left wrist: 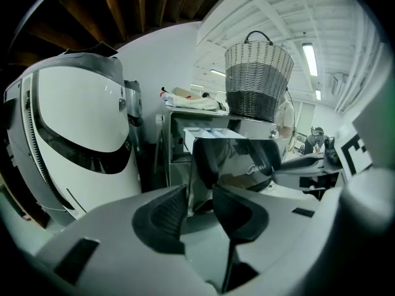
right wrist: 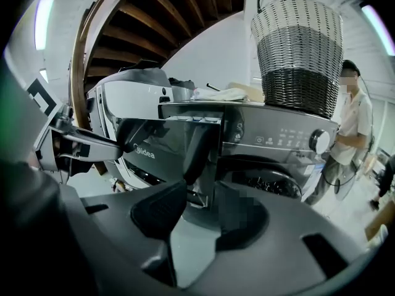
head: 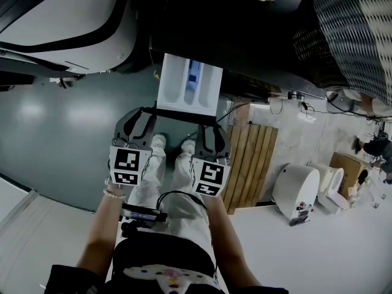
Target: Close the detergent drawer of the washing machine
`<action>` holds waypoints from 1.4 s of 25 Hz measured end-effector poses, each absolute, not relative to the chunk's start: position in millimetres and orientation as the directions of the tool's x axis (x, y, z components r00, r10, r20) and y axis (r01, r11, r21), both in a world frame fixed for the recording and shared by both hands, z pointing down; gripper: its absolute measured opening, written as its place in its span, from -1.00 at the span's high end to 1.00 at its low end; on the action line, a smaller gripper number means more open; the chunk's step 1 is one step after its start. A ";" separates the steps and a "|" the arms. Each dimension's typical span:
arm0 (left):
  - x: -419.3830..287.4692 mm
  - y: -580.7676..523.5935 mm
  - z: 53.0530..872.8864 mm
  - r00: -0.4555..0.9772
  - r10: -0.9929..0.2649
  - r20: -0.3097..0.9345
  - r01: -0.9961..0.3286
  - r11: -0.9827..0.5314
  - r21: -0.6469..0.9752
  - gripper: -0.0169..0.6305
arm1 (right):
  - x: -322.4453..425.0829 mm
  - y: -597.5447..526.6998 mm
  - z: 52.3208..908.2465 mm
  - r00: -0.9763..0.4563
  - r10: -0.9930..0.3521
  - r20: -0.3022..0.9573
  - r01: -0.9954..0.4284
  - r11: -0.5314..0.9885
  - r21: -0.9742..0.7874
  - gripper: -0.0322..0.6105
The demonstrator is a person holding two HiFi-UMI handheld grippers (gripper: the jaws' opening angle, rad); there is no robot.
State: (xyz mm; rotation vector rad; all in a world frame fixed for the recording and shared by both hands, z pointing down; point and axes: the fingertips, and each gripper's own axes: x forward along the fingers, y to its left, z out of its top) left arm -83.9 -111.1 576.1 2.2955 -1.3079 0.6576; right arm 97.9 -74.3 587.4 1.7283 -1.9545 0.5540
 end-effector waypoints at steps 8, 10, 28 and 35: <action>-82.1 -127.0 573.4 0.443 -0.697 0.565 -0.881 -0.457 0.127 0.54 | 98.6 -90.7 585.4 -0.109 -0.811 0.575 -0.989 0.145 0.016 0.46; -80.9 -134.0 572.6 0.439 -0.702 0.561 -0.882 -0.457 0.118 0.55 | 99.4 -98.2 584.4 -0.108 -0.814 0.571 -0.989 0.145 0.019 0.46; -72.6 -205.4 565.7 0.403 -0.753 0.521 -0.892 -0.449 0.040 0.55 | 104.4 -166.6 582.6 -0.082 -0.823 0.562 -0.987 0.145 0.067 0.46; -70.2 -227.7 565.5 0.401 -0.762 0.508 -0.894 -0.447 0.034 0.55 | 108.6 -187.8 583.9 -0.065 -0.825 0.561 -0.991 0.119 0.060 0.46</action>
